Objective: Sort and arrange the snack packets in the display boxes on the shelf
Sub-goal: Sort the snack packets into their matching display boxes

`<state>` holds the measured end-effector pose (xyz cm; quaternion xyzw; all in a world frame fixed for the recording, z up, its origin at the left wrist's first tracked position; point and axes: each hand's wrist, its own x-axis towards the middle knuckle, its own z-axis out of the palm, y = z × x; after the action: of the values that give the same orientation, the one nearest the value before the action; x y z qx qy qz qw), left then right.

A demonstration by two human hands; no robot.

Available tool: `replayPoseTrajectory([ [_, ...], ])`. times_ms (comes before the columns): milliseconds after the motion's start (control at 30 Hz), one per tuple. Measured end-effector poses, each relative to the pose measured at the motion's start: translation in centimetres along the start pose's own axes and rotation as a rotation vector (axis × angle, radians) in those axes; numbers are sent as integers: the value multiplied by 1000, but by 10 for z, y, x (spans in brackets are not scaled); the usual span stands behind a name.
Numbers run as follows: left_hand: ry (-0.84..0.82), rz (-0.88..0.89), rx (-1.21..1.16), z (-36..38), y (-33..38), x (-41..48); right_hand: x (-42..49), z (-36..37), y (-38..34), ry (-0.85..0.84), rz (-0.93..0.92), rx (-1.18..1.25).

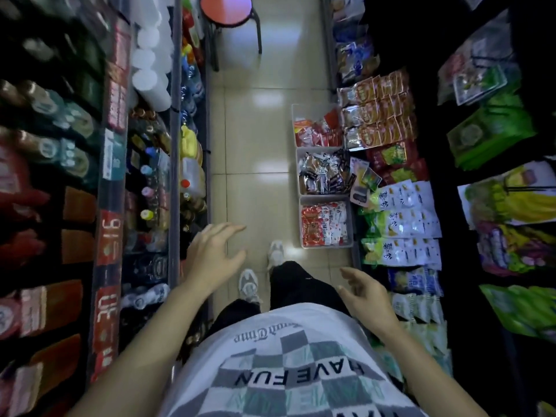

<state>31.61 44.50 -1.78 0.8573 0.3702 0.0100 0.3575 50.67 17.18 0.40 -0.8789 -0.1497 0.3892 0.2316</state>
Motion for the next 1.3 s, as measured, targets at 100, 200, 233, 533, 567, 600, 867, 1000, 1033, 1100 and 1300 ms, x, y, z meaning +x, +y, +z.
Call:
replayPoseTrajectory([
  [100, -21, 13, 30, -10, 8, 54, 38, -12, -15, 8, 14, 16],
  [200, -55, 5, 72, -19, 15, 106, 88, -28, -36, -8, -10, 11],
  [233, -73, -5, 88, -23, 17, 121, 106, -34, -46, -16, -27, -1],
  [533, -132, -98, 149, -68, 28, 231, 254, -96, -163, -51, -217, -49],
  [567, -122, -103, 143, -73, 29, 244, 269, -101, -176, -53, -230, -54],
  [600, -115, -110, 145, -78, 28, 257, 284, -106, -188, -56, -233, -52],
  [867, -118, -117, 117, -118, 4, 403, 402, -128, -291, -42, -184, -14],
  [1000, -121, -113, 100, -144, 1, 492, 443, -144, -326, -13, -92, -6],
  [1033, -128, -107, 113, -151, 1, 515, 454, -149, -331, 2, -80, -10],
  [1100, -143, -88, 110, -164, 6, 560, 474, -160, -344, 19, -35, 9],
  [1300, -131, 16, 159, -194, 39, 687, 540, -194, -370, 39, 38, 55],
])
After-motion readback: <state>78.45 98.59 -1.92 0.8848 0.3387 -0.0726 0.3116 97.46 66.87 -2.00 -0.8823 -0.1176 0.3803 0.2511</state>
